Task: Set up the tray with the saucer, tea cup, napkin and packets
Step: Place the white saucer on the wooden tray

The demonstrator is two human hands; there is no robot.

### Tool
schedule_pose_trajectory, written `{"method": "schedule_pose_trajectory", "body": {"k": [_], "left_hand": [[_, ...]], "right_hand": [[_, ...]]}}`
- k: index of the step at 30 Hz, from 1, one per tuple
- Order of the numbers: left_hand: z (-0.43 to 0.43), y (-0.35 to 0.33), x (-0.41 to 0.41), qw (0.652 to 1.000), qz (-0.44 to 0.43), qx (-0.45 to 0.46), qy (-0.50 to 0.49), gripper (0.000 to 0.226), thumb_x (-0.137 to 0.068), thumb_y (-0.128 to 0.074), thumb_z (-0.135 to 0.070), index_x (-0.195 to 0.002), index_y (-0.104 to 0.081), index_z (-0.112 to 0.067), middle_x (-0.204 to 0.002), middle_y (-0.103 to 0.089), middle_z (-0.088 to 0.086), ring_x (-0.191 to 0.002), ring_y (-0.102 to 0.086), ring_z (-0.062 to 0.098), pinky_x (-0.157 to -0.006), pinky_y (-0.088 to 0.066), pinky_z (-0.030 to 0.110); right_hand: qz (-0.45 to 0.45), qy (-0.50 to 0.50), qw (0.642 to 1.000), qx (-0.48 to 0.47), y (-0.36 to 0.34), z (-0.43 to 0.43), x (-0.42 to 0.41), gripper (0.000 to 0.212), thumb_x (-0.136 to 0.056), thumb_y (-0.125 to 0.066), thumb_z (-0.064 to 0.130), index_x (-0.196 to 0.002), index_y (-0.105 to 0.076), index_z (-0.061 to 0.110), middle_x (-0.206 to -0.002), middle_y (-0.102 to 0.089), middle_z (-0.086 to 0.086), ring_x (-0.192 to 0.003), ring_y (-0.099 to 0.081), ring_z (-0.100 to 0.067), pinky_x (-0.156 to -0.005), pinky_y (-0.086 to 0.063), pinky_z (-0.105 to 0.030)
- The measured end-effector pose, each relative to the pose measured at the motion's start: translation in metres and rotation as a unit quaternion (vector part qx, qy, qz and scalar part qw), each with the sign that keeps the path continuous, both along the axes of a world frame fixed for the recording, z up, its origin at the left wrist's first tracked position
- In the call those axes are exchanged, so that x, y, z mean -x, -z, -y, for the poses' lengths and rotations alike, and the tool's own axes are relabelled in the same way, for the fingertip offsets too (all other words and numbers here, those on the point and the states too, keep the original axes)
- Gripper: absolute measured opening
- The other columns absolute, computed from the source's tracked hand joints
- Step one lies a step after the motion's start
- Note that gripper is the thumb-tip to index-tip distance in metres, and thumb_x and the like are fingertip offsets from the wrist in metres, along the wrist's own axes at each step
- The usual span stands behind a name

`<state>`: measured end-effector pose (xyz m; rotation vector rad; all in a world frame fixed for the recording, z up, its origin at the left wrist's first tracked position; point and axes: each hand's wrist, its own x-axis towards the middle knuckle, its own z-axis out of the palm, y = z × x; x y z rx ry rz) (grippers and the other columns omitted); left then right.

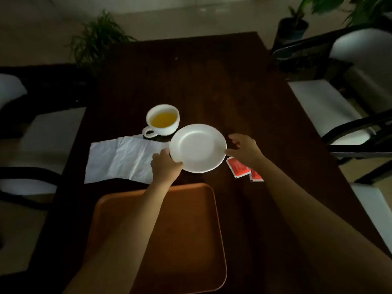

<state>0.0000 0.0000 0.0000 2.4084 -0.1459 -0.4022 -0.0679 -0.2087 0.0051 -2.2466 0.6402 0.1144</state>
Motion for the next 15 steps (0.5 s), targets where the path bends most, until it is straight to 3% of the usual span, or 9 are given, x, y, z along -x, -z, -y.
{"method": "schedule_pose_trajectory", "body": {"k": [3,9,15], "left_hand": [[0.003,0.004,-0.007,1.000,-0.003,0.003,0.012,0.033,-0.075,-0.061,-0.009,-0.105,-0.053,0.001,-0.105,-0.058,0.027,-0.093,-0.060,0.037,-0.068,-0.052,0.041],[0.009,0.015,-0.021,1.000,0.004,0.018,0.021,0.038,-0.077,-0.062,-0.006,-0.111,-0.049,0.003,-0.110,-0.059,0.024,-0.100,-0.059,0.036,-0.077,-0.056,0.050],[0.013,0.016,-0.025,1.000,-0.014,0.013,0.015,0.039,-0.079,-0.061,-0.007,-0.116,-0.048,-0.003,-0.119,-0.047,0.025,-0.085,-0.062,0.038,-0.072,-0.058,0.048]], "right_hand": [[-0.005,-0.029,0.999,0.029,0.003,0.002,-0.020,0.058,-0.080,-0.066,0.020,-0.132,-0.043,0.010,-0.131,-0.050,-0.018,-0.119,-0.046,-0.034,-0.104,-0.037,-0.050],[-0.016,-0.047,0.997,0.053,0.014,-0.002,-0.048,0.053,-0.082,-0.062,0.016,-0.132,-0.044,0.014,-0.131,-0.040,-0.020,-0.122,-0.038,-0.037,-0.102,-0.040,-0.049],[-0.026,-0.050,0.997,0.056,0.021,0.000,-0.055,0.058,-0.081,-0.063,0.011,-0.134,-0.041,0.014,-0.133,-0.042,-0.021,-0.121,-0.043,-0.037,-0.102,-0.037,-0.043]]}}
